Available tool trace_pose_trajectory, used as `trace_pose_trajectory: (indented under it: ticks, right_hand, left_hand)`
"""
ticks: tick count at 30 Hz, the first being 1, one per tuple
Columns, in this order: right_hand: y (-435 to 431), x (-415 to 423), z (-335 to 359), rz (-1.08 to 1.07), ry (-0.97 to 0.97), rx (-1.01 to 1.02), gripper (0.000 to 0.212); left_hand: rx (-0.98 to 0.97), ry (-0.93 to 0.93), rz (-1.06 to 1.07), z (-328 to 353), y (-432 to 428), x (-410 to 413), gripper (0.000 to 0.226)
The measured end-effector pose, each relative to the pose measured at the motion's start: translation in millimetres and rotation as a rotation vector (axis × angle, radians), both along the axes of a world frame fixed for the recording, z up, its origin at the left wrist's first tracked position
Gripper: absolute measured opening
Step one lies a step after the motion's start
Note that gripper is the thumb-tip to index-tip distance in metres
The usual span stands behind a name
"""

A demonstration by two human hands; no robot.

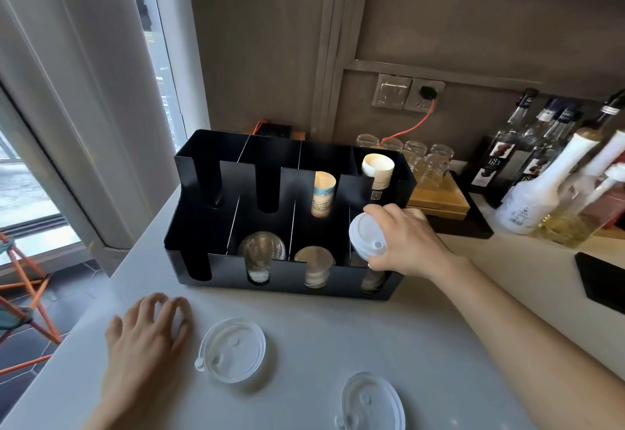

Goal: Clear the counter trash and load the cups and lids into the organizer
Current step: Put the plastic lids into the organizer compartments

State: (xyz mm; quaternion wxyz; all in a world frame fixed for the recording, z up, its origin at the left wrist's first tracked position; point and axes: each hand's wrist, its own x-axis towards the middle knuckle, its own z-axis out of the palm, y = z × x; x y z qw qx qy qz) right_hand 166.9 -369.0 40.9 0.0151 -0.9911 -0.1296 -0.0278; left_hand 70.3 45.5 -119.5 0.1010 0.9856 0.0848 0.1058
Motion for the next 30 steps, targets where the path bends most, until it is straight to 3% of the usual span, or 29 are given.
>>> trace_pose_trajectory:
  ticks: [11,18,24,30]
  right_hand:
    - [1,-8,-15,-0.014,0.006,-0.021,0.091]
    - [-5,-14,-16,-0.003,-0.015,0.013,0.102]
    - [-6,-46,-16,0.028,-0.14,0.137,0.081]
    - [0,-106,-33,-0.027,-0.321,0.459,0.051]
  left_hand:
    - [-0.012,0.035,-0.008,11,-5,-3,0.044]
    - [-0.012,0.028,-0.008,9,-3,-2,0.041]
    - [-0.015,0.011,-0.013,4,-2,-1,0.037]
    - [-0.059,0.045,-0.026,7,-1,-5,0.039]
